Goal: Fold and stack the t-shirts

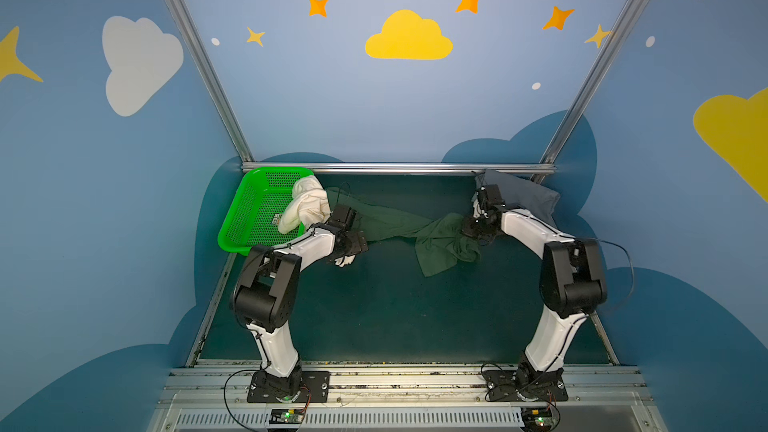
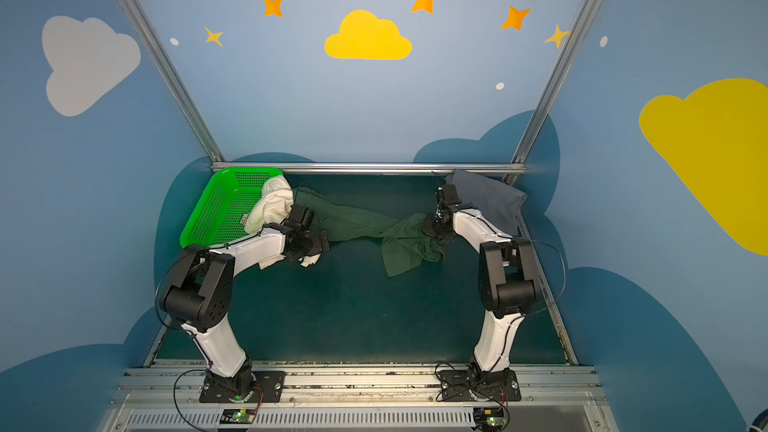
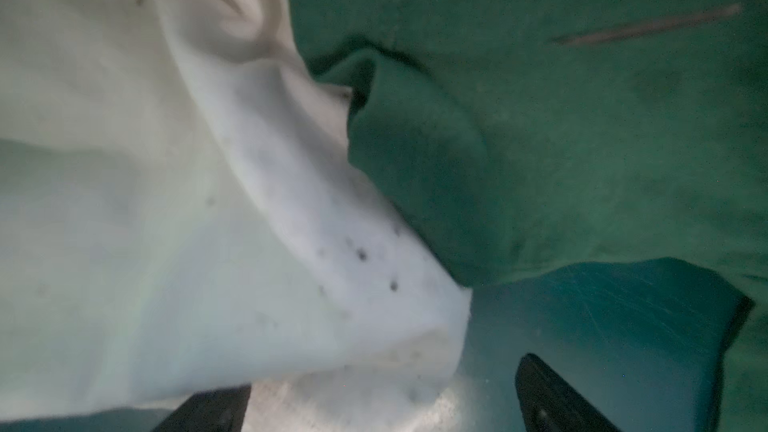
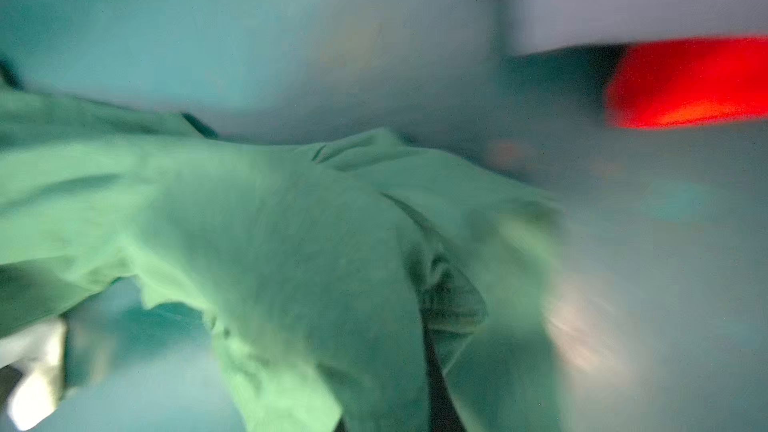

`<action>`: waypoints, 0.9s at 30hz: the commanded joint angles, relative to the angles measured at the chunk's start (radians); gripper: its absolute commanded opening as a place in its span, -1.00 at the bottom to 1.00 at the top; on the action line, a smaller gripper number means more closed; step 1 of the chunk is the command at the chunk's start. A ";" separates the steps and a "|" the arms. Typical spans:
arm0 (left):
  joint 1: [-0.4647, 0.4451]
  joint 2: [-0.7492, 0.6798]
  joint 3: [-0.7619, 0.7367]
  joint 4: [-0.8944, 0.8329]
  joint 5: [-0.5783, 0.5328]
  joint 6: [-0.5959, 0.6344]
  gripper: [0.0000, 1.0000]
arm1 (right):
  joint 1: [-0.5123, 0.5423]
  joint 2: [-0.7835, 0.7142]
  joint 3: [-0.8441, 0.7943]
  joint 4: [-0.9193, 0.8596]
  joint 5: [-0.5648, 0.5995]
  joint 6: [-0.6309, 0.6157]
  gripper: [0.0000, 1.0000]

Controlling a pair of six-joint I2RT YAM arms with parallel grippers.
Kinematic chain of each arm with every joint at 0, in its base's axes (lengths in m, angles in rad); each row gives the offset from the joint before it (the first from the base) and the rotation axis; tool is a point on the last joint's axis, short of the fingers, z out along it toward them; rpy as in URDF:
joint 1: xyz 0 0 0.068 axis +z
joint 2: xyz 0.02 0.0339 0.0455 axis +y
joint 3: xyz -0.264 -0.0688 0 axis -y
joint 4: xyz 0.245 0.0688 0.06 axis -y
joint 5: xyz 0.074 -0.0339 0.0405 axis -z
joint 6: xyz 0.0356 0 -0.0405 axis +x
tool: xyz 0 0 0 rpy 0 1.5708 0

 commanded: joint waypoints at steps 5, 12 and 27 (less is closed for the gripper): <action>0.002 0.146 0.108 -0.057 -0.095 0.034 0.80 | -0.022 -0.284 -0.048 -0.053 0.092 0.042 -1.00; 0.002 0.150 0.152 -0.112 -0.147 0.034 -0.67 | -0.035 -0.489 -0.134 -0.046 0.232 0.038 -1.00; 0.218 -0.210 0.462 -0.227 -0.186 0.071 -0.93 | -0.032 -0.593 -0.305 0.082 0.143 0.053 -1.00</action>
